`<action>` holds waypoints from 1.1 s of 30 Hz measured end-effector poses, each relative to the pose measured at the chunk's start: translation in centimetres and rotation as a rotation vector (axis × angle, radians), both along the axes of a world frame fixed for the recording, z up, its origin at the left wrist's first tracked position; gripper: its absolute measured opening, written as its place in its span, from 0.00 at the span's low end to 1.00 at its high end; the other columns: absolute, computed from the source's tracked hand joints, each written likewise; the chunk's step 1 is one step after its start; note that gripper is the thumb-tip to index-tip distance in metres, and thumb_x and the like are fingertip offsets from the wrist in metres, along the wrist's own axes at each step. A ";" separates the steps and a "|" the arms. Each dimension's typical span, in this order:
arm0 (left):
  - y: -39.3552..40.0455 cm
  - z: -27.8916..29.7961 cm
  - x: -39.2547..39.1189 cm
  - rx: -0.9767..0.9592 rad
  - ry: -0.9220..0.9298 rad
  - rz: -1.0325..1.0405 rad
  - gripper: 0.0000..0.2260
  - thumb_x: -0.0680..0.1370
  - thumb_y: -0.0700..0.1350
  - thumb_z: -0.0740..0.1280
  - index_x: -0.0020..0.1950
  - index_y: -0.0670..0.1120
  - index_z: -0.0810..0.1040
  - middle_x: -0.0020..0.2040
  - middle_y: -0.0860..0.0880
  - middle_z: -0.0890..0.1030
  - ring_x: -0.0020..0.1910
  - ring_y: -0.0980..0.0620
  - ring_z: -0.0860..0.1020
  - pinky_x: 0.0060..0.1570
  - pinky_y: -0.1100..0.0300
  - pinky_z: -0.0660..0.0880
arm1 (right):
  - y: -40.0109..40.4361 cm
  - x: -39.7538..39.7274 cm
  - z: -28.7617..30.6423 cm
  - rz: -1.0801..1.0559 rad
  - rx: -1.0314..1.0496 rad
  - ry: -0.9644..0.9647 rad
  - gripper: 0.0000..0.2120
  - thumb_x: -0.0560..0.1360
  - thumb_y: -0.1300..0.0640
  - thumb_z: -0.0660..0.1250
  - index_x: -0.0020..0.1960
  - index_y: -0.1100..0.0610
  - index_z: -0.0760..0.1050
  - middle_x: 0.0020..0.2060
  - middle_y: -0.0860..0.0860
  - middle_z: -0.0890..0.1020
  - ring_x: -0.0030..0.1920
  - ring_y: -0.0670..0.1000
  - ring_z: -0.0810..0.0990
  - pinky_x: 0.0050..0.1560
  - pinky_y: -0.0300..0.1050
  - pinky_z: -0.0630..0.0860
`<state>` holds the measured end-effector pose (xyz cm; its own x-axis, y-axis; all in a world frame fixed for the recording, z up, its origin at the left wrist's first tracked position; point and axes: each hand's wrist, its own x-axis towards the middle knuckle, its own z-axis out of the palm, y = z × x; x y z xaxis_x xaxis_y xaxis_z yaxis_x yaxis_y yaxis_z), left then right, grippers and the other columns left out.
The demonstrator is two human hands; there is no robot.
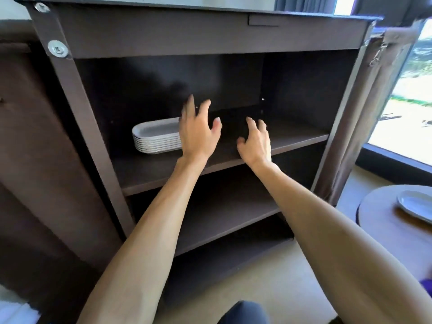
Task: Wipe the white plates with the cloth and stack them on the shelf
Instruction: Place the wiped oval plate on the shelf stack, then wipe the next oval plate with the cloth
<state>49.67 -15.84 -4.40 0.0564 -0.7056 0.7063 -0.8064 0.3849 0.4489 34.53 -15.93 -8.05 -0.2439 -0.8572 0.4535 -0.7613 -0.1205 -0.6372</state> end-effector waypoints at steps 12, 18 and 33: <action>10.6 -9.9 -28.6 0.292 -0.038 -0.699 0.09 0.78 0.45 0.67 0.57 0.47 0.81 0.54 0.45 0.81 0.51 0.43 0.81 0.50 0.52 0.76 | 20.7 -24.4 -9.1 -0.904 0.223 -0.042 0.20 0.73 0.56 0.66 0.65 0.56 0.76 0.64 0.60 0.76 0.68 0.62 0.70 0.69 0.57 0.62; 12.4 -13.6 -36.5 0.618 -0.116 -0.695 0.18 0.79 0.45 0.68 0.70 0.46 0.78 0.66 0.42 0.81 0.65 0.40 0.78 0.60 0.53 0.74 | 28.6 -30.8 -16.1 -1.051 0.426 0.069 0.25 0.73 0.48 0.67 0.68 0.54 0.70 0.65 0.66 0.75 0.69 0.64 0.68 0.72 0.58 0.57; 10.4 -16.6 -51.1 0.764 -0.009 -0.490 0.17 0.81 0.48 0.66 0.66 0.40 0.78 0.66 0.39 0.80 0.66 0.37 0.76 0.60 0.51 0.73 | 25.4 -37.9 -17.7 -1.177 0.218 0.078 0.20 0.64 0.56 0.71 0.56 0.57 0.77 0.48 0.63 0.81 0.53 0.63 0.77 0.64 0.58 0.64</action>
<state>-1.48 -5.43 -21.04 -0.3770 -0.9256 0.0350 -0.6355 0.2859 0.7172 -3.37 9.45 -25.72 -0.9081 -0.1872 0.3747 -0.3692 0.7802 -0.5050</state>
